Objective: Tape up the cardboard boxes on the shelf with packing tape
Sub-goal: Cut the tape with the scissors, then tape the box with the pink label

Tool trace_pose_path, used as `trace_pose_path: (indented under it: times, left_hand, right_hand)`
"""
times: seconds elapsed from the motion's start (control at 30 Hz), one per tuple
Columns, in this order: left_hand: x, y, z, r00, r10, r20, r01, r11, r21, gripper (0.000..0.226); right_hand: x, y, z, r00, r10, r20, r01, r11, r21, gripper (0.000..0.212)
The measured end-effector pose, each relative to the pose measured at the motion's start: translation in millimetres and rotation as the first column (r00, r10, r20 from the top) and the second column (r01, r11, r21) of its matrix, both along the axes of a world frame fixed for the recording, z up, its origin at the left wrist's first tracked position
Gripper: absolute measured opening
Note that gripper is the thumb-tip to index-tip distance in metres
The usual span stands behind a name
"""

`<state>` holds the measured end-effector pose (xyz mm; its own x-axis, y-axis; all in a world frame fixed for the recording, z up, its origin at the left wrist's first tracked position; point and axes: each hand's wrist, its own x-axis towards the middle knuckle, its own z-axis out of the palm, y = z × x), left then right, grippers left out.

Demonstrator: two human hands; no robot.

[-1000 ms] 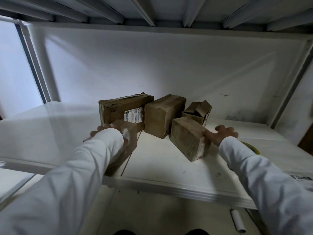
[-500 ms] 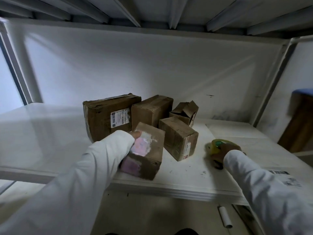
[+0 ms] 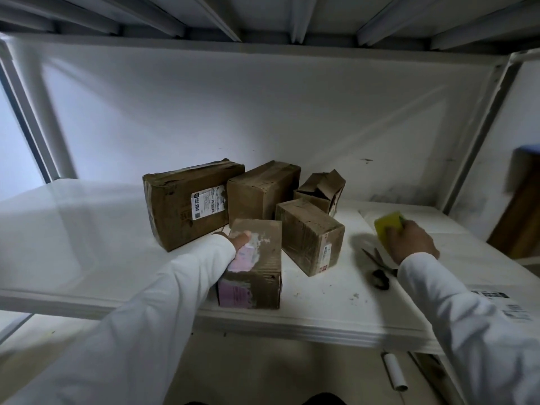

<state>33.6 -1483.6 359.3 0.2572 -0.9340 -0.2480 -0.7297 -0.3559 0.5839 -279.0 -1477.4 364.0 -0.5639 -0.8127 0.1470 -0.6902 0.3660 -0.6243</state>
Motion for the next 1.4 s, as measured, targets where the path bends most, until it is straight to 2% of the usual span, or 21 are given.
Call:
trace_pose_path:
  times: [0.1, 0.17, 0.23, 0.33, 0.43, 0.53, 0.57, 0.63, 0.7, 0.77, 0.83, 0.87, 0.9, 0.93, 0.97, 1.0, 1.07, 1.1, 1.2, 1.33, 1.4]
  left_hand:
    - [-2, -7, -1, 1.000, -0.022, -0.012, 0.023, 0.996, 0.088, 0.080]
    - [0, -7, 0, 0.998, -0.009, -0.066, 0.012, 0.998, 0.055, 0.082]
    - [5, -10, -5, 0.993, -0.001, -0.114, 0.012, 0.995, 0.100, 0.088]
    - [6, -6, -3, 0.955, 0.052, -0.290, -0.053, 0.999, 0.006, 0.080]
    - [20, -12, 4, 0.849, 0.187, -0.495, -0.323, 0.924, -0.204, 0.043]
    - [31, -8, 12, 0.841, 0.157, -0.517, -0.334, 0.903, -0.269, 0.027]
    - [31, -5, 14, 0.850, 0.127, -0.512, -0.307, 0.908, -0.284, 0.026]
    - [28, 2, 17, 0.886, 0.079, -0.457, -0.224, 0.936, -0.273, 0.045]
    - [23, 5, 22, 0.895, 0.079, -0.438, -0.220, 0.934, -0.281, 0.056]
    - [16, 8, 34, 0.826, 0.076, -0.558, -0.343, 0.854, -0.392, 0.049]
    - [11, 17, 42, 0.776, -0.005, -0.631, -0.465, 0.671, -0.577, 0.044]
    - [10, 18, 39, 0.808, -0.091, -0.583, -0.443, 0.559, -0.701, 0.043]
    - [11, 19, 33, 0.874, -0.162, -0.459, -0.339, 0.473, -0.813, 0.042]
    - [12, 21, 23, 0.946, -0.187, -0.265, -0.160, 0.440, -0.884, 0.045]
    - [15, 21, 10, 0.978, -0.202, -0.055, 0.041, 0.443, -0.896, 0.050]
    - [17, 23, -2, 0.969, -0.216, 0.124, 0.211, 0.446, -0.870, 0.051]
    - [19, 22, -17, 0.929, -0.196, 0.313, 0.367, 0.397, -0.841, 0.040]
    - [21, 21, -18, 0.925, -0.175, 0.338, 0.380, 0.407, -0.830, 0.033]
    - [28, 10, -12, 0.941, -0.154, 0.300, 0.333, 0.564, -0.755, 0.029]
    - [28, 13, -17, 0.918, -0.203, 0.342, 0.395, 0.555, -0.732, 0.067]
    - [26, 10, -20, 0.930, -0.197, 0.309, 0.360, 0.647, -0.672, 0.082]
  right_hand:
    - [15, 9, 23, 0.980, 0.131, 0.151, -0.090, 0.964, -0.250, 0.033]
    - [32, 16, 38, 0.947, 0.230, 0.223, -0.142, 0.925, -0.352, 0.028]
    - [46, 18, 47, 0.911, 0.302, 0.281, -0.167, 0.893, -0.419, 0.019]
    - [58, 18, 51, 0.880, 0.342, 0.331, -0.171, 0.876, -0.451, 0.015]
    - [65, 18, 50, 0.871, 0.357, 0.337, -0.179, 0.870, -0.460, 0.020]
    - [68, 17, 50, 0.870, 0.357, 0.339, -0.172, 0.865, -0.471, 0.013]
    - [69, 17, 50, 0.867, 0.357, 0.348, -0.165, 0.864, -0.475, 0.011]
    - [70, 18, 51, 0.858, 0.359, 0.368, -0.153, 0.862, -0.482, 0.010]
    - [71, 19, 52, 0.845, 0.365, 0.391, -0.142, 0.858, -0.494, 0.013]
    - [71, 20, 52, 0.837, 0.372, 0.403, -0.136, 0.853, -0.504, 0.014]
    - [70, 21, 51, 0.842, 0.369, 0.394, -0.136, 0.852, -0.506, 0.012]
    - [70, 21, 51, 0.845, 0.368, 0.388, -0.137, 0.850, -0.508, 0.012]
    - [70, 21, 50, 0.846, 0.368, 0.385, -0.136, 0.848, -0.512, 0.012]
    - [70, 22, 50, 0.847, 0.368, 0.383, -0.134, 0.846, -0.516, 0.013]
    - [71, 22, 49, 0.848, 0.368, 0.382, -0.133, 0.845, -0.518, 0.014]
    - [72, 23, 49, 0.847, 0.372, 0.381, -0.138, 0.844, -0.517, 0.016]
    - [74, 24, 50, 0.845, 0.386, 0.371, -0.160, 0.844, -0.513, 0.019]
    - [75, 24, 50, 0.843, 0.393, 0.367, -0.171, 0.843, -0.509, 0.021]
    - [81, 25, 52, 0.839, 0.404, 0.365, -0.190, 0.845, -0.499, 0.021]
    - [93, 34, 60, 0.804, 0.439, 0.402, -0.186, 0.827, -0.531, 0.016]
    - [104, 42, 66, 0.741, 0.468, 0.482, -0.172, 0.826, -0.536, 0.015]
